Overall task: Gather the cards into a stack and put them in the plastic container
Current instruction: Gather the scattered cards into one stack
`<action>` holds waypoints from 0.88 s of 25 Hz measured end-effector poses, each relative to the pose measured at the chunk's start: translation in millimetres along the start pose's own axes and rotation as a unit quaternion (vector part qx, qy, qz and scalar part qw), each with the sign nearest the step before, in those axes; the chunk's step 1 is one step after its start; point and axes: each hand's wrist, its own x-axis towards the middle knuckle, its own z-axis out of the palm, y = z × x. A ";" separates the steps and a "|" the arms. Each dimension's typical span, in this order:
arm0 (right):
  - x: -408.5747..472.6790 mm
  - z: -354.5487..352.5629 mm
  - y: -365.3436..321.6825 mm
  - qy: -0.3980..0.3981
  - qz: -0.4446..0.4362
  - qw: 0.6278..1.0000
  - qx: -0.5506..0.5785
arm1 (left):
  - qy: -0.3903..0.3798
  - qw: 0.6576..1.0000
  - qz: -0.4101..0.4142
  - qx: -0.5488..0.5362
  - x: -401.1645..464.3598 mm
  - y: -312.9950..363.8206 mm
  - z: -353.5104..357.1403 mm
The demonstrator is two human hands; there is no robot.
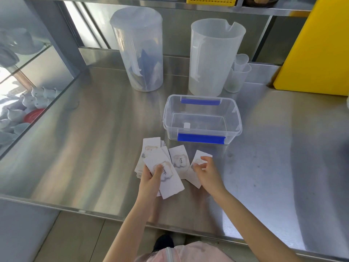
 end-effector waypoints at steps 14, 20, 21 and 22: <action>13.7 -7.2 14.5 0.008 0.041 0.999 -0.035 | -0.015 1.000 0.010 0.012 2.5 2.5 -2.9; -18.5 -15.3 -14.8 -0.014 -0.035 0.995 0.094 | -0.023 1.000 -0.005 0.001 5.8 1.5 -0.3; -20.7 -11.7 -19.1 -0.014 -0.049 0.994 0.091 | -0.025 1.000 -0.008 -0.005 6.8 1.1 1.1; -22.6 -7.3 -23.5 -0.013 -0.065 0.994 0.083 | -0.031 0.999 -0.007 -0.013 7.1 1.1 2.9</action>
